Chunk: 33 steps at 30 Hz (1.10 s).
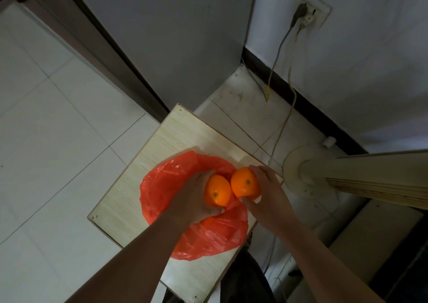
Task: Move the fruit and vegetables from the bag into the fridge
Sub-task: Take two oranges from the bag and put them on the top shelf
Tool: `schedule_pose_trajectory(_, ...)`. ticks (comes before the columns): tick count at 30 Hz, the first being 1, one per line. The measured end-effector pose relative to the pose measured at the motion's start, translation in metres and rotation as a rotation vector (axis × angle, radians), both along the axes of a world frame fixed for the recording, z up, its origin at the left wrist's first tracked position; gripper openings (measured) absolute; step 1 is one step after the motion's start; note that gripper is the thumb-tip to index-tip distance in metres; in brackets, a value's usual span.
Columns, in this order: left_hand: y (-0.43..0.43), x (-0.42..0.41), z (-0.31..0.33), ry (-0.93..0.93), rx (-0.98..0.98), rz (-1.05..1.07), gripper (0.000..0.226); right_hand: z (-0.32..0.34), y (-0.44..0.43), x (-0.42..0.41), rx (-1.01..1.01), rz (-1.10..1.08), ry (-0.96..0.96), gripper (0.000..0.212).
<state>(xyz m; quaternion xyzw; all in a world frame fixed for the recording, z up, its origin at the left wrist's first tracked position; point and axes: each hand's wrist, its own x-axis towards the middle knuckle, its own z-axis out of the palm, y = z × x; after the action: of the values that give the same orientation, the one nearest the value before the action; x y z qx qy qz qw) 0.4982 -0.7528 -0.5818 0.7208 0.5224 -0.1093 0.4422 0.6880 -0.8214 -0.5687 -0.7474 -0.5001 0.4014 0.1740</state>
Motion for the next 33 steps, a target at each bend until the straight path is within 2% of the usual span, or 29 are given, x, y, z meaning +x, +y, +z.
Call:
schedule_pose_trajectory(5,-0.002,0.001,0.009,0.012,0.028,-0.025,0.103,0.007,-0.004,-0.005,-0.011,-0.008,-0.011,0.073)
schedule_pose_trajectory(9,-0.001,0.001,0.034,-0.026,0.057,0.057,0.101,0.025,-0.006,-0.003,0.032,-0.039,-0.007,0.073)
schedule_pose_trajectory(18,-0.003,-0.014,0.157,-0.029,0.203,0.181,0.097,0.134,-0.008,-0.011,0.093,0.037,0.048,0.074)
schedule_pose_trajectory(24,-0.021,-0.032,0.236,-0.024,0.212,0.297,0.098,0.211,-0.015,-0.019,0.140,0.134,0.136,0.079)
schedule_pose_trajectory(26,-0.029,-0.037,0.255,-0.062,0.217,0.354,0.100,0.231,-0.016,-0.023,0.186,0.150,0.165,0.077)
schedule_pose_trajectory(29,-0.041,-0.044,0.273,-0.130,0.203,0.470,0.100,0.250,-0.016,-0.028,0.257,0.165,0.189,0.064)
schedule_pose_trajectory(33,-0.062,-0.055,0.288,-0.208,0.214,0.592,0.084,0.265,-0.018,-0.035,0.269,0.201,0.219,0.064)
